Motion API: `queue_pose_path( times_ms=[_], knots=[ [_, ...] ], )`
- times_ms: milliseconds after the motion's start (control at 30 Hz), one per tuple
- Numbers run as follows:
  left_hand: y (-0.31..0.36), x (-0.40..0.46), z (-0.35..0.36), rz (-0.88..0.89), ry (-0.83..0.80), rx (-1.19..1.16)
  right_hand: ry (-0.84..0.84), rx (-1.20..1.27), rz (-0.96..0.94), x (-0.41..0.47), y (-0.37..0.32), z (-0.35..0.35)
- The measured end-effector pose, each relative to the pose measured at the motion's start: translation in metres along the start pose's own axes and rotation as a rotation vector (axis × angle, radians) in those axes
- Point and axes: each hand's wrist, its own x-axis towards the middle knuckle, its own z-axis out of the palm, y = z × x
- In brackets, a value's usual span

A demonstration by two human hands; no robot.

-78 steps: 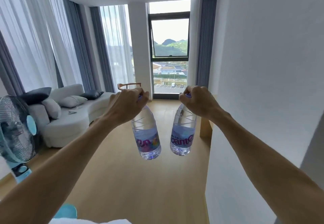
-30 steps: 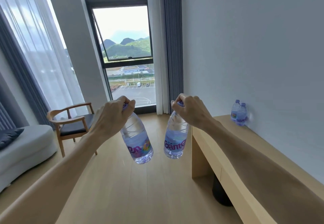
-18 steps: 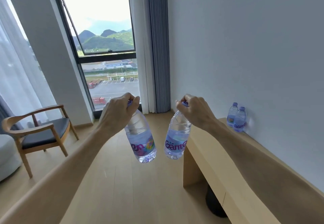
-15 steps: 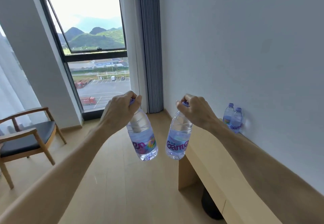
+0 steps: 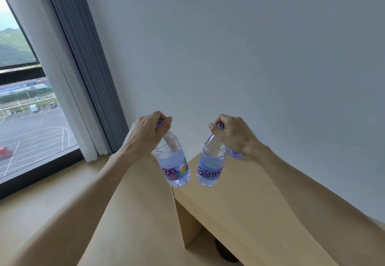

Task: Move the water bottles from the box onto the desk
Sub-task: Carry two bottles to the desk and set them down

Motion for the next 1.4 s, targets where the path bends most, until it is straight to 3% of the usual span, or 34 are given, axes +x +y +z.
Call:
queue_pose_path(
  times_ms=[267,633,933,1233,1400],
  knots=[
    [-0.004,0.092,0.118,0.043,-0.162,-0.165,0.07,-0.05,0.169,0.053,0.102,-0.019],
    [0.003,0.189,0.263,0.154,-0.404,-0.197,0.119,-0.104,0.393,0.109,0.221,-0.029],
    [0.011,0.24,0.369,0.345,-0.696,-0.162,0.101,-0.183,0.596,0.115,0.28,-0.027],
    [0.027,0.251,0.453,0.654,-0.739,0.011,0.143,-0.242,0.733,0.113,0.318,-0.005],
    [0.025,0.251,0.478,0.699,-0.834,-0.017,0.125,-0.226,0.766,0.114,0.332,0.008]
  ],
)
